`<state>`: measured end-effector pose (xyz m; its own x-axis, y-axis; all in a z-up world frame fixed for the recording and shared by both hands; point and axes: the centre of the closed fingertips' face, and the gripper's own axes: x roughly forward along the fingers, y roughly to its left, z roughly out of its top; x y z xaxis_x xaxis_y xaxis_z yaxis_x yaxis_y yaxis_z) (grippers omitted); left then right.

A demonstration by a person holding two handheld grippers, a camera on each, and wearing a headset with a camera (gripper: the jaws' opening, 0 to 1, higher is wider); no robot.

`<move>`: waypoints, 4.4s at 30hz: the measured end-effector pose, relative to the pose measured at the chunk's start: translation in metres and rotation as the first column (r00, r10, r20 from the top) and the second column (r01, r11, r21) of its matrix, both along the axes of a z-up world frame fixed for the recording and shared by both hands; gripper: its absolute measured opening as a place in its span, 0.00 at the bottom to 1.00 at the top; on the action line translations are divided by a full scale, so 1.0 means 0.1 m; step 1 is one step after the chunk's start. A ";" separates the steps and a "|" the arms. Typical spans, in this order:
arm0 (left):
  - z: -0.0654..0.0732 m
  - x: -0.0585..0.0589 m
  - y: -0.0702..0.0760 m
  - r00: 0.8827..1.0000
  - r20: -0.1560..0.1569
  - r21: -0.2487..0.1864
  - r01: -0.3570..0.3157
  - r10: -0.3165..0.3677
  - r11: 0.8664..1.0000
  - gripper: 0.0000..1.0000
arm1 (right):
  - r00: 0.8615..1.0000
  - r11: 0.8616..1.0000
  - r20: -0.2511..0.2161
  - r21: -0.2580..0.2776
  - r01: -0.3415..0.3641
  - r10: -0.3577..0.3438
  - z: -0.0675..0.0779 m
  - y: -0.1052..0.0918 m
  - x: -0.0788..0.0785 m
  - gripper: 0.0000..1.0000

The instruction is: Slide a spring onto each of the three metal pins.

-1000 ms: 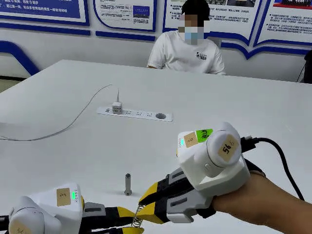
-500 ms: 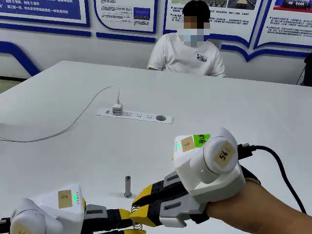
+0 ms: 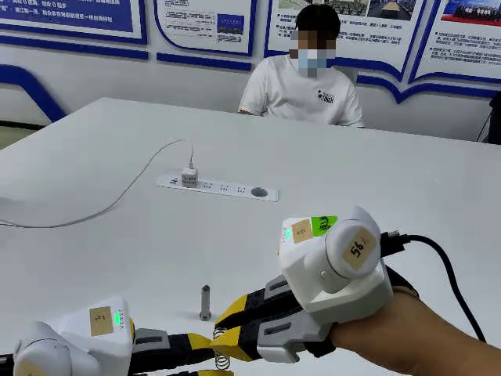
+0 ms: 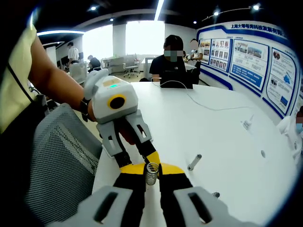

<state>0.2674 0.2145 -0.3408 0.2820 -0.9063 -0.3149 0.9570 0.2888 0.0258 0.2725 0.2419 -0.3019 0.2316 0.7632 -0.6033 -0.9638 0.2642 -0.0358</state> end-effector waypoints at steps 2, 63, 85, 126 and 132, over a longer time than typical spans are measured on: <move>-0.01 0.02 0.02 1.000 -0.002 0.000 -0.009 0.009 1.000 0.20 | 1.000 1.000 0.005 0.004 0.004 -0.004 0.02 0.00 0.02 0.12; -0.12 0.35 0.33 0.975 -0.064 -0.025 -0.216 0.214 0.976 0.69 | 0.968 0.973 0.109 0.085 0.217 -0.225 0.06 0.09 1.04 0.12; -0.14 0.35 0.37 0.974 -0.070 -0.019 -0.218 0.216 0.976 0.67 | 0.968 0.970 0.086 0.073 0.232 -0.237 -0.11 0.09 1.06 0.12; -0.15 0.37 0.40 0.971 -0.072 -0.018 -0.230 0.228 0.973 0.67 | 0.967 0.968 0.045 -0.020 0.250 -0.249 -0.57 0.10 1.04 0.13; -0.14 0.38 0.40 0.972 -0.069 -0.019 -0.229 0.227 0.973 0.67 | 0.963 0.964 0.044 -0.003 0.266 -0.265 -0.52 0.05 1.03 0.17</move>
<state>0.3055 0.2543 -0.3551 0.4613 -0.8289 -0.3165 0.8654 0.4990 -0.0456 0.3751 0.2467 -0.3534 0.4511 0.6653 -0.5949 -0.8567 0.5097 -0.0796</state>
